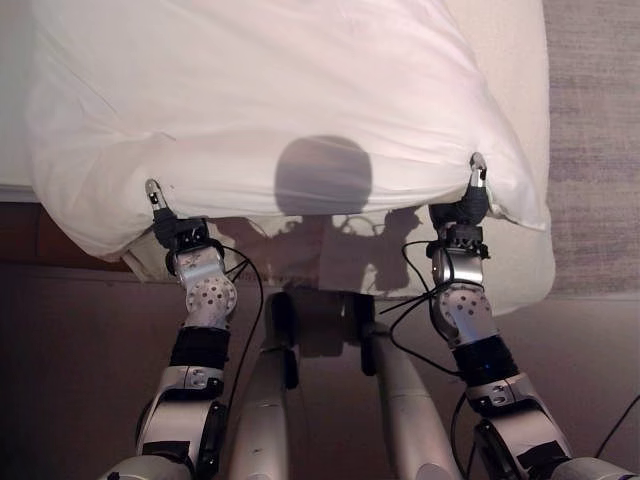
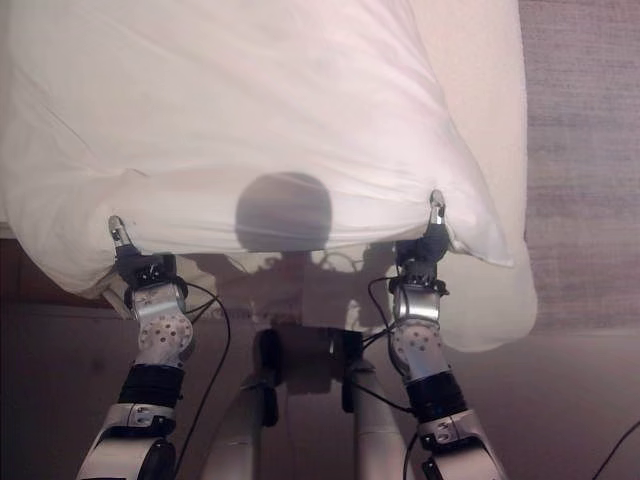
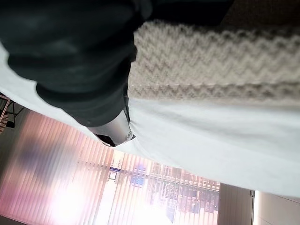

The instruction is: Make the bed

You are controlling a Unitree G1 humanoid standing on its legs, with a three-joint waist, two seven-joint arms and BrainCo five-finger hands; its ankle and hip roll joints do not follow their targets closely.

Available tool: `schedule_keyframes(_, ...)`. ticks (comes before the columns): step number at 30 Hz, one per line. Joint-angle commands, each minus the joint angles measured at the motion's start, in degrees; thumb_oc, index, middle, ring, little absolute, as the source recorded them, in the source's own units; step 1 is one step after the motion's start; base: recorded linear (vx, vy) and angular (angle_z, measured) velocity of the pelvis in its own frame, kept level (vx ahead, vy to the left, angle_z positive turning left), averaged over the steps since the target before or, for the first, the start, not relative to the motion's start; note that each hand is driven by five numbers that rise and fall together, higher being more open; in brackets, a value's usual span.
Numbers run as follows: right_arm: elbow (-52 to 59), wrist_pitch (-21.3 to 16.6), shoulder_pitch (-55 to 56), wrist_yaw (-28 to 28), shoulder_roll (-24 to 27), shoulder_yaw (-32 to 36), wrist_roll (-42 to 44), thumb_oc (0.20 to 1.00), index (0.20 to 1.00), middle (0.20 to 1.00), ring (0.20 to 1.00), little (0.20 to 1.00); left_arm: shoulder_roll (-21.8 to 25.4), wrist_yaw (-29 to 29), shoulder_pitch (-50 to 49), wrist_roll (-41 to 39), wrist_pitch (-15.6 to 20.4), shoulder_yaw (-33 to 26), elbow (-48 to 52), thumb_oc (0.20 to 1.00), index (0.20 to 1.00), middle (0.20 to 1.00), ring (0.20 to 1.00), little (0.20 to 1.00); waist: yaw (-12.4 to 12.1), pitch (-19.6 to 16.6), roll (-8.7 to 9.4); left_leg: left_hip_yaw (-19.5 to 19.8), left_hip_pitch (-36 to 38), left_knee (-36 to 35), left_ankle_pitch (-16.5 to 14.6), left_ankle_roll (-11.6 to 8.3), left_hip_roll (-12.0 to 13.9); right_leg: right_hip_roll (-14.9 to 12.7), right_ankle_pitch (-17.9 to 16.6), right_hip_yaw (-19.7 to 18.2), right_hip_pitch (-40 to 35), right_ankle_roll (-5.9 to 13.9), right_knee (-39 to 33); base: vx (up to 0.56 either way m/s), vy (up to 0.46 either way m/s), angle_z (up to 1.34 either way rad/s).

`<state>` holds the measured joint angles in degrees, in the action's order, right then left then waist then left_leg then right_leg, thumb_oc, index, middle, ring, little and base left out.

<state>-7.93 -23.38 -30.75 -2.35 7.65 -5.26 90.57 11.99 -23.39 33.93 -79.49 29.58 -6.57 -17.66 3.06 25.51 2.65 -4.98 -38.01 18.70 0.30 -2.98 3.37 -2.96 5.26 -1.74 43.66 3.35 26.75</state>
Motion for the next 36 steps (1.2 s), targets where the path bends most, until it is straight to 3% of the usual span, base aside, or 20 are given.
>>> schedule_keyframes(1, 9.9, -5.4, 11.1, -1.9, 3.4, 4.8, -2.0, 0.200, 0.200, 0.200, 0.200, 0.200, 1.5, 1.3, -2.1, 3.4, 6.4, -7.3, -2.3, 0.200, 0.200, 0.200, 0.200, 0.200, 2.9, -7.3, -3.91, 1.0, -0.9, -1.7, 1.0, -0.98, -0.3, 0.2, -4.7, 1.8, -2.2, 3.14, -6.1, 0.00, -0.029, -0.07)
schedule_keyframes(7, 10.2, -4.6, 12.1, -3.0, 3.2, 4.2, -2.3, 0.200, 0.200, 0.200, 0.200, 0.200, -0.1, 3.7, -4.4, 4.5, 6.2, -6.5, 0.2, 0.200, 0.200, 0.200, 0.200, 0.200, 2.8, -6.8, -3.90, 1.5, 2.2, -4.4, 2.8, -1.50, -0.2, 1.0, -4.1, 1.8, -4.4, 2.60, -6.6, 0.00, -0.081, -0.07)
schedule_keyframes(8, 9.0, -4.3, 12.6, -3.2, 3.2, 4.1, -2.1, 0.200, 0.200, 0.200, 0.200, 0.200, -1.1, 5.2, -5.6, 4.8, 6.1, -5.6, 1.8, 0.200, 0.200, 0.200, 0.200, 0.200, 2.4, -6.7, -3.83, 1.5, 3.4, -6.3, 4.6, -2.66, 0.3, 1.3, -3.8, 2.6, -5.5, 2.36, -7.4, -0.01, -0.093, -0.05)
schedule_keyframes(12, 8.0, -4.2, 13.8, -3.0, 3.2, 4.6, -2.5, 0.200, 0.200, 0.200, 0.200, 0.200, -2.0, 6.7, -7.1, 5.3, 5.3, -4.2, 3.9, 0.200, 0.200, 0.200, 0.200, 0.200, 2.3, -7.0, -3.44, 2.1, 6.2, -10.6, 7.6, -4.15, 0.8, 1.9, -3.5, 3.5, -7.7, 1.67, -9.2, 0.00, -0.138, 0.06)
schedule_keyframes(13, 7.6, -4.3, 13.8, -2.9, 3.0, 4.3, -2.4, 0.200, 0.200, 0.200, 0.200, 0.200, -2.2, 7.0, -7.3, 5.4, 5.3, -3.8, 4.5, 0.200, 0.200, 0.200, 0.200, 0.200, 2.1, -7.1, -3.19, 2.6, 6.6, -11.0, 8.0, -4.08, 0.7, 2.1, -3.5, 3.6, -8.2, 1.61, -9.7, -0.02, -0.156, 0.23)
schedule_keyframes(14, 6.0, -3.7, 14.0, -3.3, 3.4, 4.8, -2.4, 0.200, 0.200, 0.200, 0.200, 0.200, -3.2, 8.6, -8.2, 5.7, 5.5, -3.6, 7.1, 0.200, 0.200, 0.200, 0.200, 0.200, 1.3, -6.6, -2.03, 5.8, 7.6, -10.6, 7.8, -4.12, 0.2, 2.2, -3.3, 3.4, -9.3, 1.37, -9.6, -0.02, -0.094, 0.19)
schedule_keyframes(15, 6.0, -3.7, 14.0, -3.3, 3.4, 4.8, -2.4, 0.200, 0.200, 0.200, 0.200, 0.200, -3.3, 8.5, -8.3, 5.7, 5.5, -3.6, 7.1, 0.200, 0.200, 0.200, 0.200, 0.200, 1.4, -6.5, -2.05, 5.8, 7.7, -10.5, 7.8, -4.13, 0.2, 2.2, -3.2, 3.5, -9.4, 1.37, -9.6, -0.01, -0.088, 0.16)
schedule_keyframes(17, 4.6, -2.8, 14.7, -5.2, 3.2, 5.0, -1.0, 0.200, 0.200, 0.200, 0.200, 0.200, -4.1, 10.0, -9.9, 6.1, 5.0, -3.8, 9.0, 0.200, 0.200, 0.200, 0.200, 0.200, 2.0, -6.1, -0.88, 4.5, 10.3, -11.8, 8.3, -4.16, 4.4, 1.5, -2.0, 3.5, -10.3, 1.01, -8.3, -0.01, 0.006, 0.18)
schedule_keyframes(19, 4.3, -2.3, 15.2, -5.7, 3.3, 4.1, -1.3, 0.200, 0.200, 0.200, 0.200, 0.200, -4.2, 10.8, -11.0, 6.5, 5.4, -3.5, 11.7, 0.200, 0.200, 0.200, 0.200, 0.200, 1.3, -6.0, 0.00, 7.5, 11.9, -13.9, 9.6, -4.12, 8.4, 1.8, -1.5, 2.3, -9.6, 1.24, -6.2, -0.01, 0.149, 0.19)
schedule_keyframes(20, 3.0, -2.2, 15.6, -5.2, 3.6, 4.1, -1.4, 0.200, 0.200, 0.200, 0.200, 0.200, -4.0, 10.4, -11.5, 6.4, 6.1, -3.1, 12.8, 0.200, 0.200, 0.200, 0.200, 0.200, 0.9, -5.2, 0.13, 9.2, 13.3, -17.5, 12.1, -5.16, 12.1, 1.2, -0.5, 0.8, -9.0, 2.00, -3.5, -0.02, 0.163, 0.12)
schedule_keyframes(23, 1.4, -1.9, 15.5, -4.1, 3.8, 3.4, -1.3, 0.200, 0.200, 0.200, 0.200, 0.200, -3.5, 9.5, -12.2, 7.4, 5.5, -2.3, 13.3, 0.200, 0.200, 0.200, 0.200, 0.200, 0.0, -4.9, -0.69, 11.0, 14.1, -23.4, 16.0, -6.61, 14.5, 0.5, -0.6, -0.7, -8.5, 3.35, -2.8, -0.02, 0.351, 0.14)
schedule_keyframes(25, 1.1, -2.5, 15.4, -2.8, 3.6, 2.9, -1.7, 0.200, 0.200, 0.200, 0.200, 0.200, -3.5, 8.6, -12.0, 7.8, 5.4, -1.9, 13.9, 0.200, 0.200, 0.200, 0.200, 0.200, -0.5, -5.0, -1.13, 12.6, 13.0, -23.7, 16.4, -7.09, 14.7, 0.0, -1.2, -1.9, -8.3, 4.40, -3.2, -0.02, 0.480, -0.08)
schedule_keyframes(26, 1.4, -2.0, 15.3, -2.3, 3.4, 2.0, -1.6, 0.200, 0.200, 0.200, 0.200, 0.200, -3.2, 9.0, -12.6, 8.3, 4.3, -0.9, 14.3, 0.200, 0.200, 0.200, 0.200, 0.200, -0.8, -5.0, -1.94, 11.0, 13.5, -22.1, 14.6, -6.64, 13.5, -2.2, -2.9, -2.5, -8.6, 6.19, -4.5, -0.03, 0.591, -0.32)
schedule_keyframes(28, 1.4, -2.3, 15.2, -1.1, 3.4, 1.2, -3.4, 0.200, 0.200, 0.200, 0.200, 0.200, -2.8, 9.7, -11.4, 7.7, 4.4, 1.4, 12.7, 0.200, 0.200, 0.200, 0.200, 0.200, 0.0, -4.6, -1.78, 8.7, 9.8, -10.0, 5.7, -5.22, 8.3, -8.5, -8.4, -3.2, -11.4, 9.41, -9.7, -0.03, 0.728, -0.16)
schedule_keyframes(29, 1.5, -2.8, 15.8, -0.6, 3.5, 1.9, -2.8, 0.200, 0.200, 0.200, 0.200, 0.200, -3.2, 9.6, -11.0, 7.6, 4.0, 3.0, 11.4, 0.200, 0.200, 0.200, 0.200, 0.200, 0.7, -4.3, -1.85, 8.3, 6.7, -3.5, 3.4, -5.14, 4.2, -10.9, -12.6, -4.9, -14.9, 9.31, -14.2, 0.04, 0.773, 0.42)
schedule_keyframes(31, 1.2, -1.6, 16.3, -0.8, 3.4, 2.0, -3.7, 0.200, 0.200, 0.200, 0.200, 0.200, -3.1, 10.2, -11.8, 8.0, 2.2, 4.6, 10.2, 0.200, 0.200, 0.200, 0.200, 0.200, 0.8, -5.1, -3.07, 8.7, 4.9, 2.6, -1.3, -1.89, -1.2, -14.7, -14.1, -6.1, -18.2, 7.49, -17.8, 0.21, 0.950, 0.86)
schedule_keyframes(32, 1.7, -1.0, 17.6, -1.7, 2.3, 2.3, -3.7, 0.200, 0.200, 0.200, 0.200, 0.200, -3.1, 11.0, -12.9, 8.3, 1.8, 5.3, 11.4, 0.200, 0.200, 0.200, 0.200, 0.200, 1.4, -5.1, -4.38, 9.3, 5.7, 4.5, -3.9, 1.01, -5.0, -14.2, -15.7, -9.6, -18.6, 5.02, -16.7, 0.23, 0.742, 0.37)
schedule_keyframes(33, 1.7, -1.0, 17.7, -1.7, 2.3, 2.3, -3.7, 0.200, 0.200, 0.200, 0.200, 0.200, -3.1, 11.0, -13.1, 8.3, 1.8, 5.3, 11.5, 0.200, 0.200, 0.200, 0.200, 0.200, 1.4, -5.2, -4.31, 9.1, 5.5, 4.7, -3.9, 1.14, -5.1, -14.4, -15.8, -9.8, -18.4, 5.14, -16.7, 0.21, 0.621, -0.05)
schedule_keyframes(34, 2.2, -1.4, 18.2, -1.7, 1.7, 1.8, -3.8, 0.200, 0.200, 0.200, 0.200, 0.200, -2.8, 11.3, -13.6, 7.9, 1.5, 5.6, 11.8, 0.200, 0.200, 0.200, 0.200, 0.200, 2.2, -5.1, -4.96, 9.8, 6.5, 3.1, -3.3, 1.83, -6.5, -11.0, -16.0, -12.4, -17.0, 4.76, -15.5, 0.06, 0.340, -0.10)
schedule_keyframes(36, 2.6, -1.1, 18.5, -0.7, 1.6, 0.7, -5.3, 0.200, 0.200, 0.200, 0.200, 0.200, -2.5, 10.4, -14.8, 9.2, 0.3, 5.6, 12.6, 0.200, 0.200, 0.200, 0.200, 0.200, 2.0, -4.8, -4.77, 8.4, 8.6, -0.4, -2.0, 2.00, -7.0, -6.8, -12.1, -5.8, -15.2, 4.08, -15.4, 0.07, 0.380, -0.27)
